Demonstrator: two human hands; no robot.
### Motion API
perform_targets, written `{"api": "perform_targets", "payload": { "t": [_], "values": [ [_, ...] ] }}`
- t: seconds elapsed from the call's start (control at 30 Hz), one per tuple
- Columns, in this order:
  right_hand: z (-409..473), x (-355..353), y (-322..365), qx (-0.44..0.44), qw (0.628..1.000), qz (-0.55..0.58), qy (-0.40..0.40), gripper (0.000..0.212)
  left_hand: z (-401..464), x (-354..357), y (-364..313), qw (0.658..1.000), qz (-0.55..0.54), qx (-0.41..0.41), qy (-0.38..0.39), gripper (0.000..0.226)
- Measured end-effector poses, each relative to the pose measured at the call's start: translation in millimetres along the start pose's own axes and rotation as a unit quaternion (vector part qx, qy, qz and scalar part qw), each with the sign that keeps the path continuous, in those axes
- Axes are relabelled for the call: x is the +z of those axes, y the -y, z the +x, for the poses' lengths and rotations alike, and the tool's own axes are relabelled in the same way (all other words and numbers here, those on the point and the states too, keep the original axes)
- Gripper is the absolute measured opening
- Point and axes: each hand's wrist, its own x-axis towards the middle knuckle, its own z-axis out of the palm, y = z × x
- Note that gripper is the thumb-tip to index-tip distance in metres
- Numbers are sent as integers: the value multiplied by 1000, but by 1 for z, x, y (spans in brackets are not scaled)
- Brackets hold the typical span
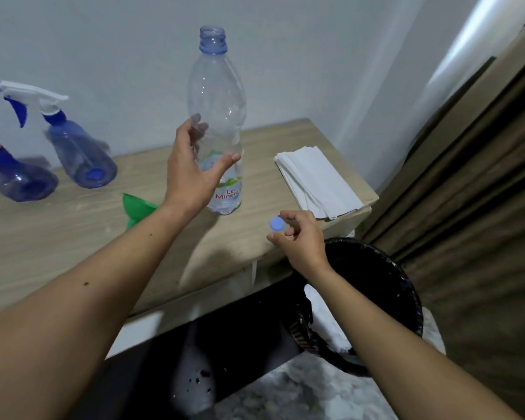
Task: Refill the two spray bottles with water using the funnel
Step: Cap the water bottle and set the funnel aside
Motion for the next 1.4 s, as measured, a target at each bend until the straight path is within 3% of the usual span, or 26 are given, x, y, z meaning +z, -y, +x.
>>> {"api": "perform_targets", "payload": {
  "t": [0.13,0.23,0.4,0.8,0.97,1.1,1.4],
  "values": [
    [10,6,-4,-1,998,-58,19,57,-2,-2,4,1000,3,4,3,92],
    [14,8,-2,2,996,-85,17,45,-4,-2,8,1000,15,1,0,88],
    [15,2,21,-6,1000,-19,13,34,-6,-2,7,999,40,-2,12,83],
    [53,-38,203,-192,973,117,-51,31,-7,-10,-5,997,52,-47,28,85],
    [65,-43,245,-274,958,75,-48,31,-4,-11,-3,996,51,-59,31,85],
    [73,-48,258,-291,952,75,-55,28,-2,-12,-3,996,55,-58,43,83],
    [79,-49,264,-309,948,61,47,28,-2,-13,-5,996,56,-49,55,78]
  ]
}}
